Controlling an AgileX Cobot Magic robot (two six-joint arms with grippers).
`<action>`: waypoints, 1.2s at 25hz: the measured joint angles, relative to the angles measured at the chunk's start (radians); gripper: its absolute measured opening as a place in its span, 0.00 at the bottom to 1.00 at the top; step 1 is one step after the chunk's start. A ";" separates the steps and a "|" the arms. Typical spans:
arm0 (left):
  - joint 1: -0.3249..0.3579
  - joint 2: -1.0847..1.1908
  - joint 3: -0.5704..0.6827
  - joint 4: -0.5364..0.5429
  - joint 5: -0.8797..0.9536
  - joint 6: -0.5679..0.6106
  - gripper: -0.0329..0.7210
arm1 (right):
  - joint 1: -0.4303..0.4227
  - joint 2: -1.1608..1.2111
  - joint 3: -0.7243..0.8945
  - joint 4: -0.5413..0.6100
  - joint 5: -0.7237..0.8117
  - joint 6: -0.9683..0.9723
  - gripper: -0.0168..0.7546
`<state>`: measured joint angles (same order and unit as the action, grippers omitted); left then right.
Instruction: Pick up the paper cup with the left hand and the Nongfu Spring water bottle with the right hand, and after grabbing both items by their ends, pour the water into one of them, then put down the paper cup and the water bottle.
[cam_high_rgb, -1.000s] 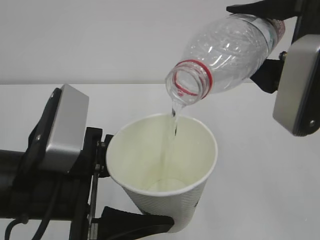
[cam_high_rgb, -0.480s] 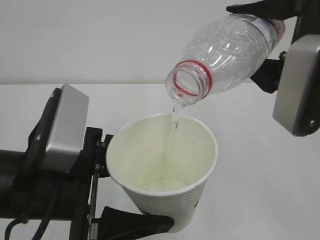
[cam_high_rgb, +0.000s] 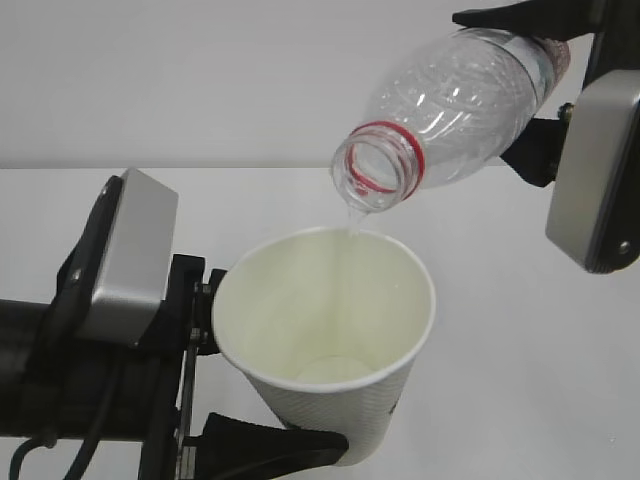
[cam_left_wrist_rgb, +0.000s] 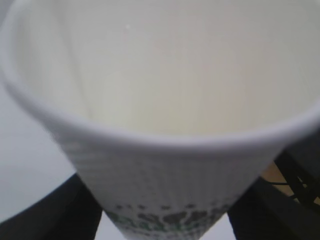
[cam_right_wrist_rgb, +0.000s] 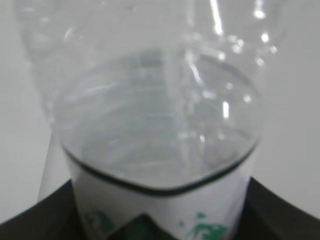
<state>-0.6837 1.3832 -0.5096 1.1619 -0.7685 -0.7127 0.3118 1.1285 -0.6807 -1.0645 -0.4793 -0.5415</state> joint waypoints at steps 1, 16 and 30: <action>0.000 0.000 0.000 0.000 0.000 0.000 0.74 | 0.000 0.000 0.000 -0.002 0.000 0.000 0.63; 0.000 0.000 0.000 0.000 -0.019 -0.001 0.74 | 0.000 0.000 -0.002 -0.006 0.000 -0.010 0.63; 0.000 0.000 0.000 0.000 -0.026 -0.001 0.74 | 0.000 0.000 -0.002 -0.006 0.000 -0.012 0.63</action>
<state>-0.6837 1.3832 -0.5096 1.1619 -0.7943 -0.7140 0.3118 1.1285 -0.6830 -1.0709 -0.4793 -0.5536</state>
